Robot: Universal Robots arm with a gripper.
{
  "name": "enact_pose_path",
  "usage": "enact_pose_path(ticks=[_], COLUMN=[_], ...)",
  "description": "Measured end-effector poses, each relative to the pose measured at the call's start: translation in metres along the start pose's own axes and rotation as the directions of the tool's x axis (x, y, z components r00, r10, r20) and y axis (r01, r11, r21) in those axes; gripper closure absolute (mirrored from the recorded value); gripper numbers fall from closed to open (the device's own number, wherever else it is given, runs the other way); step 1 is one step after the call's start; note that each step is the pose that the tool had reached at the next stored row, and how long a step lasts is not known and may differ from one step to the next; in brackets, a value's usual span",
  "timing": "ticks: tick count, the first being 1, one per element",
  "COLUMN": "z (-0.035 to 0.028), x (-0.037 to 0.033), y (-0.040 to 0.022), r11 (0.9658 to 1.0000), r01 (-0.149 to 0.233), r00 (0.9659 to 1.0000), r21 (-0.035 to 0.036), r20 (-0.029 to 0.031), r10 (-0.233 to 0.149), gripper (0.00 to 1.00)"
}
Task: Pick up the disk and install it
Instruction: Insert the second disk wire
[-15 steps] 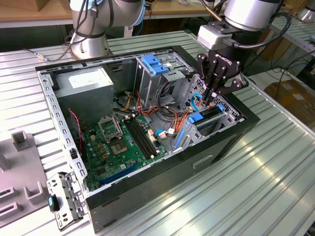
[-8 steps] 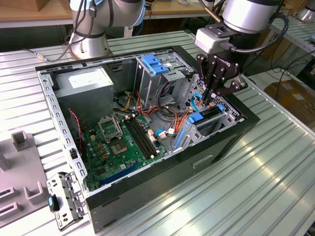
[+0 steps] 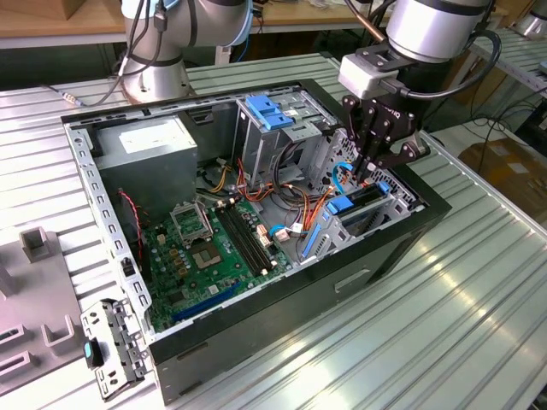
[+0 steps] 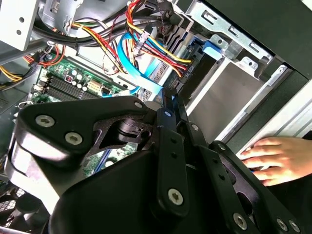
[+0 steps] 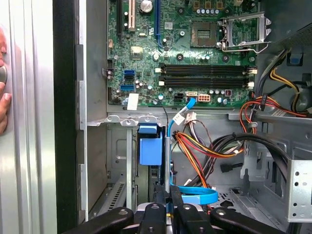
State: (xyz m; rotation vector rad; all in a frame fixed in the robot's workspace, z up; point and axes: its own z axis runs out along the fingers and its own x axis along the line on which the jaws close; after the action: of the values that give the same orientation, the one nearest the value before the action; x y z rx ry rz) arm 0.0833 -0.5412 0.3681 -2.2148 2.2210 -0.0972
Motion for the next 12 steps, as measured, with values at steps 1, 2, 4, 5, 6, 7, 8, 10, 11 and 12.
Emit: enact_pose_path(ticks=[1,2,4,5,6,7,8,10,11,12], z=[0.0000,0.0000,0.0000,0.0000,0.0000,0.0000,0.0000,0.0000,0.0000,0.0000], x=[0.0000,0.0000,0.0000,0.0000,0.0000,0.0000,0.0000,0.0000,0.0000,0.0000], y=[0.0000,0.0000,0.0000,0.0000,0.0000,0.0000,0.0000,0.0000,0.0000,0.0000], r11=[1.0000,1.0000,1.0000,1.0000,1.0000,1.0000,1.0000,1.0000,1.0000,1.0000], r01=[0.000,0.000,0.000,0.000,0.000,0.000,0.000,0.000,0.000,0.000], r00=[1.0000,1.0000,1.0000,1.0000,1.0000,1.0000,1.0000,1.0000,1.0000,1.0000], r21=[0.0000,0.0000,0.0000,0.0000,0.0000,0.0000,0.0000,0.0000,0.0000,0.0000], r20=[0.0013,0.0012,0.0014,0.0014,0.0015,0.0014,0.0014,0.0016,0.0016,0.0018], r10=[0.000,0.000,0.000,0.000,0.000,0.000,0.000,0.000,0.000,0.000], gripper=[0.84,0.84,0.84,0.84,0.84,0.84,0.84,0.84,0.84,0.84])
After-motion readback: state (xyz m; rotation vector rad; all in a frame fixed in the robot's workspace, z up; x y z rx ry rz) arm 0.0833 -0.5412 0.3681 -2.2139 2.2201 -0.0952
